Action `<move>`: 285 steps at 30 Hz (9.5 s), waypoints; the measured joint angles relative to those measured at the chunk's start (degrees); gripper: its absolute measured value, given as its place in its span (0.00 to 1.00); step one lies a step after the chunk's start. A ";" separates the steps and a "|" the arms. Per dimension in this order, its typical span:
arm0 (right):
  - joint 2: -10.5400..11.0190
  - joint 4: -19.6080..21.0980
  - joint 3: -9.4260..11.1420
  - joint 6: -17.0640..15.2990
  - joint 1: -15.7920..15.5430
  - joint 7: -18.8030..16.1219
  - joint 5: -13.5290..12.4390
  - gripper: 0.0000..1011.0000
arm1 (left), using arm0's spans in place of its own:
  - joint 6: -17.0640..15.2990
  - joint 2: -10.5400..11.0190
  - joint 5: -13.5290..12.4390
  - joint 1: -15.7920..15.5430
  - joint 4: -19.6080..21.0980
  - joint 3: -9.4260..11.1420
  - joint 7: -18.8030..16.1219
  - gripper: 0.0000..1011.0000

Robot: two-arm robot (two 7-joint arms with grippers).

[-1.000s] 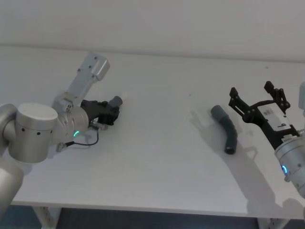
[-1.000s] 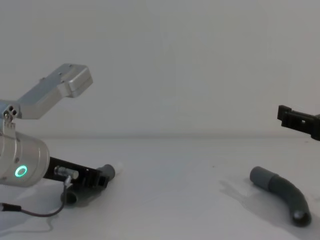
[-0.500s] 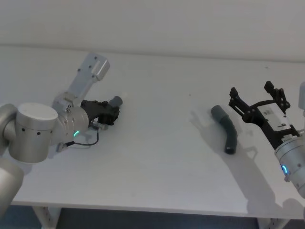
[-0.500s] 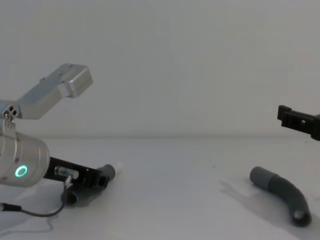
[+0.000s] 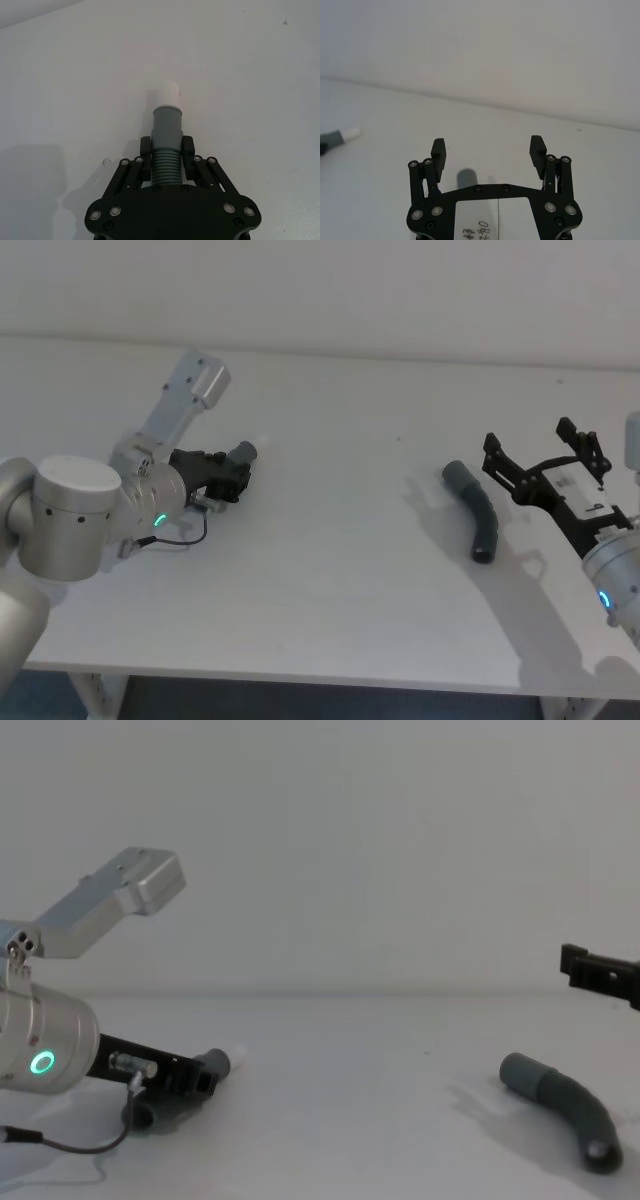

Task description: Use both hands to pick up one end of the pipe from the table, align the ends, and insert them.

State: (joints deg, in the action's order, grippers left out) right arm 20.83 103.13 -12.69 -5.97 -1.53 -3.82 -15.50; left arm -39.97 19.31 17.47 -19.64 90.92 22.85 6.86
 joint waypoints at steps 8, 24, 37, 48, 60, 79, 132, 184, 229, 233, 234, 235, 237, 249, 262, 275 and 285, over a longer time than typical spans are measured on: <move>2.16 2.19 0.26 -5.11 -0.89 -0.16 1.11 0.99 | 0.00 0.00 0.00 0.00 0.00 0.00 0.00 0.35; 6.97 6.54 -0.78 -17.76 -0.56 -3.60 2.74 0.99 | 0.00 0.00 0.00 0.00 0.00 0.00 0.00 0.35; 5.88 7.43 -2.70 -24.54 2.02 -4.86 2.82 0.99 | 0.00 0.00 0.00 0.00 0.01 0.00 0.01 0.35; 3.34 4.78 -4.09 -28.51 4.95 -3.87 4.03 0.99 | 0.00 0.00 0.00 0.00 0.00 0.00 0.01 0.35; 0.73 1.19 -5.32 -31.30 7.31 -2.43 5.40 0.99 | 0.00 0.00 0.00 0.00 0.01 0.00 0.00 0.35; -2.09 -2.17 -6.04 -34.42 9.57 -1.87 6.25 0.99 | 0.00 0.00 0.00 0.00 0.01 0.00 0.01 0.35; -6.59 -4.94 -4.35 -40.78 11.82 -0.84 6.19 0.64 | 0.00 0.00 -0.01 0.00 0.00 0.00 0.00 0.35; -6.67 -5.03 -4.33 -40.98 11.84 -0.80 6.30 0.30 | 0.00 0.00 0.00 0.00 0.00 0.00 0.00 0.35; 2.52 -0.73 -5.35 -24.10 11.67 -17.49 4.54 0.27 | 9.00 12.18 -5.62 -3.67 6.41 3.99 13.89 0.35; 4.32 -0.99 -5.86 -22.00 12.10 -20.38 4.16 0.27 | 10.77 13.91 -5.75 -4.56 6.45 4.57 17.12 0.35; 4.32 -0.99 -5.86 -22.00 12.10 -20.38 4.16 0.27 | 11.24 14.22 -5.76 -4.73 6.45 4.67 17.75 0.35; 5.00 -1.09 -6.10 -21.10 12.27 -21.51 4.01 0.27 | 11.97 14.80 -5.76 -5.09 6.43 4.90 19.19 0.35; 6.10 -1.31 -6.48 -19.84 12.57 -23.10 3.82 0.27 | 12.71 15.46 -5.76 -5.49 6.30 5.15 20.42 0.35; 10.86 -2.47 -8.33 -11.92 13.77 -31.66 2.70 0.27 | 19.40 18.93 -4.58 -8.30 4.71 6.91 30.16 0.35; 13.12 -2.60 -9.79 -7.05 14.04 -35.72 1.69 0.27 | 26.02 20.99 -2.29 -11.54 2.22 9.15 40.17 0.35; 13.37 -2.19 -10.75 -6.69 14.31 -35.78 1.05 0.27 | 29.48 21.22 -0.64 -13.48 0.49 10.73 45.19 0.35; 13.29 -1.72 -11.57 -6.91 14.24 -34.97 0.84 0.27 | 31.13 21.11 0.40 -14.11 -0.25 11.46 46.80 0.35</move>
State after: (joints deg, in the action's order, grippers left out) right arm 34.12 101.41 -24.26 -12.87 12.71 -38.78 -14.65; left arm -8.84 40.43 17.87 -33.75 90.66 34.31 53.66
